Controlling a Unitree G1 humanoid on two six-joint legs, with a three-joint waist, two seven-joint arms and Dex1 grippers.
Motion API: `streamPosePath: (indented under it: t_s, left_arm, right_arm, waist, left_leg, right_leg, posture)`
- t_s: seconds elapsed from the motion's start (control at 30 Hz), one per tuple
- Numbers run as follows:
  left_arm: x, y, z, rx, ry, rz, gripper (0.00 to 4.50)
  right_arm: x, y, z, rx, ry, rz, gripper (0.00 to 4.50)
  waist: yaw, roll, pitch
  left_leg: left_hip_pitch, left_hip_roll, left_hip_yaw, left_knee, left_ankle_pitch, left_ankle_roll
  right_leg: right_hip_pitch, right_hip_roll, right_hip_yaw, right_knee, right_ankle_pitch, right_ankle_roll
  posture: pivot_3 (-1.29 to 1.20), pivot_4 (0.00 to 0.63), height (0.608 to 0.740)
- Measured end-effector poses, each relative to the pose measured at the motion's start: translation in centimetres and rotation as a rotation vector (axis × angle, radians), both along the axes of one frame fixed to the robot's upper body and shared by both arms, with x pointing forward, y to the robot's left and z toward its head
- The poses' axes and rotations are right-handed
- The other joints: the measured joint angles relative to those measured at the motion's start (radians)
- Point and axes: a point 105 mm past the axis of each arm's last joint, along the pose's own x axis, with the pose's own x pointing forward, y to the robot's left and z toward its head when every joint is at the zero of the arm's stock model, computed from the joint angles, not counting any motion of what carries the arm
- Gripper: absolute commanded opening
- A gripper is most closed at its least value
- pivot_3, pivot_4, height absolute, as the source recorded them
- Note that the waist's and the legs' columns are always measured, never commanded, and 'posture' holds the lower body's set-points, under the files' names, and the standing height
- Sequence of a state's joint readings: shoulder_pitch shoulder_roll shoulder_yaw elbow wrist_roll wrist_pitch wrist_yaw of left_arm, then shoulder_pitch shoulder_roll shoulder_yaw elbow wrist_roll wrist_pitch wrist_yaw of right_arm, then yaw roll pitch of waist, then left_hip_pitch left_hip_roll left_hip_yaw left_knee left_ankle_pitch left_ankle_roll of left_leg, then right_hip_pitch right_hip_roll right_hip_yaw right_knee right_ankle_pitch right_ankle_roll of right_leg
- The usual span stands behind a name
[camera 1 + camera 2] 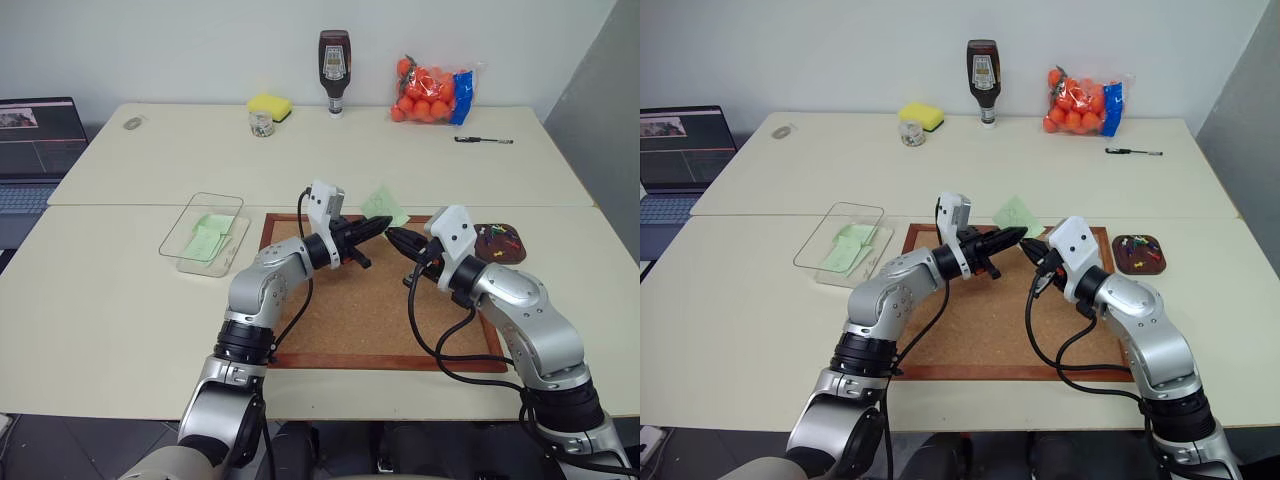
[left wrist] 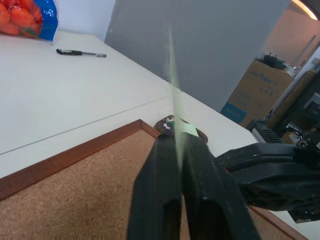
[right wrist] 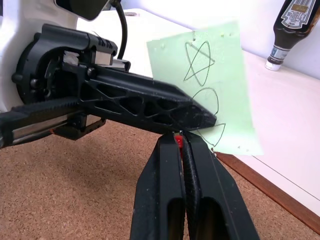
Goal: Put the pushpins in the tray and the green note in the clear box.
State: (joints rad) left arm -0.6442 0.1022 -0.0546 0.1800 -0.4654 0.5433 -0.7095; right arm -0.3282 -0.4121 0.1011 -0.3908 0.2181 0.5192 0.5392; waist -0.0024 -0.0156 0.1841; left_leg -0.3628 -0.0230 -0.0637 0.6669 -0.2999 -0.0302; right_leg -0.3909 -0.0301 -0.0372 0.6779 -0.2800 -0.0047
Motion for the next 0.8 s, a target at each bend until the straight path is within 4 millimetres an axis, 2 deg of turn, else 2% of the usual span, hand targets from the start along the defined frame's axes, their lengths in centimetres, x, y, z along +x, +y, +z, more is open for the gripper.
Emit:
streamPosePath:
  t_s: [0.23,0.57,0.8]
  left_arm:
    - [0.0,0.2,-0.8,0.036,0.033,-0.005,0.04]
    - [0.0,0.5,-1.9,0.080,0.048,0.023,0.04]
    - [0.2,0.8,-2.3,0.102,0.052,0.046,0.04]
  right_arm:
    - [-0.1,0.2,0.2,0.012,-0.005,0.004,0.00]
    - [-0.8,0.9,1.8,0.069,-0.060,0.025,0.00]
    - [-0.9,-0.3,3.1,0.103,-0.100,-0.021,0.00]
  waist:
    - [0.000,0.000,0.000]
    - [0.000,0.000,0.000]
    - [0.000,0.000,0.000]
  left_leg:
    - [0.000,0.000,0.000,0.000,0.000,0.000]
    - [0.000,0.000,0.000,0.000,0.000,-0.001]
    - [0.000,0.000,0.000,0.000,0.000,-0.001]
  right_leg:
    - [0.000,0.000,0.000,0.000,0.000,0.000]
    - [0.000,0.000,0.000,0.000,0.000,0.000]
    - [0.000,0.000,0.000,0.000,0.000,0.000]
  posture:
    - [0.00,0.150,0.740]
    - [0.00,0.150,0.740]
    - [0.00,0.150,0.740]
